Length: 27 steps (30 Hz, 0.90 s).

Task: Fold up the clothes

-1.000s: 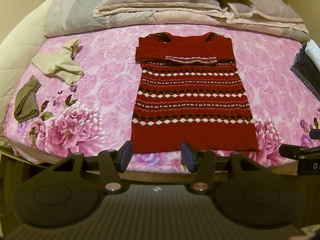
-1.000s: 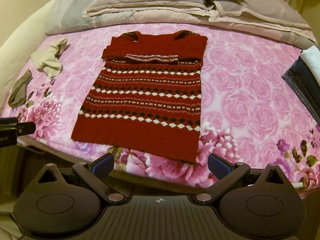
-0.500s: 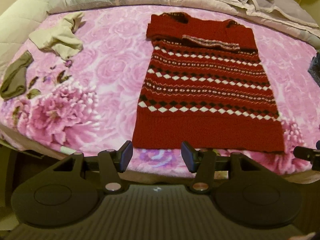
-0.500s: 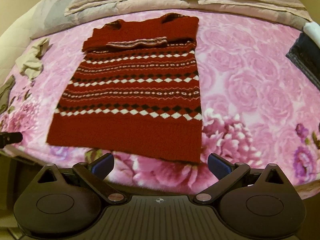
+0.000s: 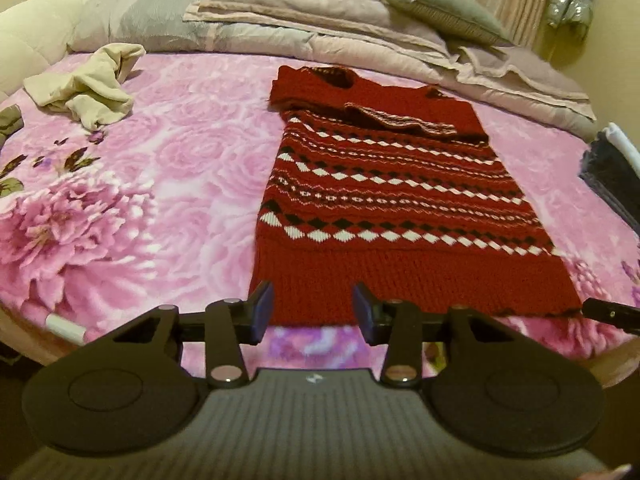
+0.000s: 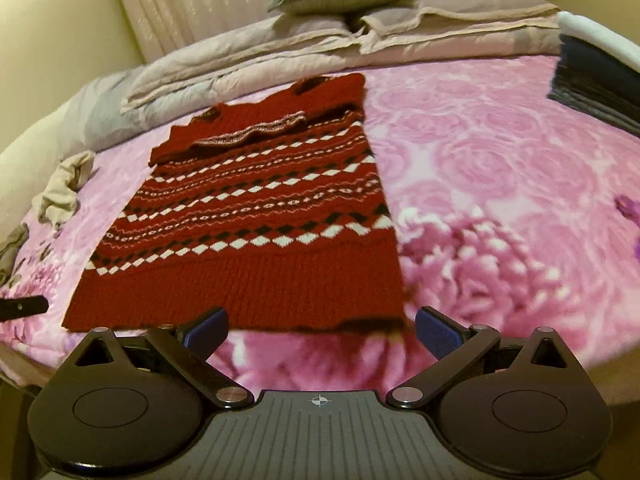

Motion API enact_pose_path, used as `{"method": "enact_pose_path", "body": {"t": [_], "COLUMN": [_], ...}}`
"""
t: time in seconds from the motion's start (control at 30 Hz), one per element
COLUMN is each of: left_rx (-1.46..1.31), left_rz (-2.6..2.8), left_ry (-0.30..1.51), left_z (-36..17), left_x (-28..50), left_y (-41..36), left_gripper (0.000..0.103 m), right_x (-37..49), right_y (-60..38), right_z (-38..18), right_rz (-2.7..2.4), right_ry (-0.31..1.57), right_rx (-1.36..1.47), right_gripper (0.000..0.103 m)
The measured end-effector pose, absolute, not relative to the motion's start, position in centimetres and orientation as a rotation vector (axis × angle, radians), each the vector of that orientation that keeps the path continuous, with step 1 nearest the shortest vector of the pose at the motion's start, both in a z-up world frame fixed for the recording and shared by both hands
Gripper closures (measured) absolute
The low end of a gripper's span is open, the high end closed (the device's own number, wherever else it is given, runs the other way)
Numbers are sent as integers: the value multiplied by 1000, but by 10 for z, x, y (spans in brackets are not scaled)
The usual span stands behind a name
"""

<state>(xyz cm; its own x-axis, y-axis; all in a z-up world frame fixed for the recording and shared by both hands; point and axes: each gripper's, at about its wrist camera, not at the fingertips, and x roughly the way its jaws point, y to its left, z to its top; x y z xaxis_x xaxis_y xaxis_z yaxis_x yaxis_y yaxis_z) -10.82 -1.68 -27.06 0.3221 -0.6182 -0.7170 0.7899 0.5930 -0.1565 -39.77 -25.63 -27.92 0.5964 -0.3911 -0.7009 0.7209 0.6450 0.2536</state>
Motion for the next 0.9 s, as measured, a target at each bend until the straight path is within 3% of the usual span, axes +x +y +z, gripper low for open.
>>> {"method": "enact_pose_path", "body": {"t": [0.4, 0.5, 0.67, 0.8, 0.9], "left_rx": [48, -6, -99, -175, -215], "left_rz": [-1051, -1075, -1068, -1070, -1070], "left_ry": [799, 819, 919, 1022, 1068], "left_z": [-259, -265, -294, -321, -337], "left_x": [-108, -87, -43, -5, 19], "left_y": [31, 29, 22, 8, -3], "left_gripper": [65, 65, 65, 65, 65], "right_x": [-444, -443, -434, -437, -446], "right_y": [-248, -263, -306, -339, -364], "right_z": [-241, -245, -275, -304, -325], "right_rz": [-616, -585, -592, -608, -608], "right_ry": [490, 476, 473, 449, 415], "right_rx": [656, 729, 911, 1064, 1174], "right_gripper": [2, 15, 17, 35, 35]}}
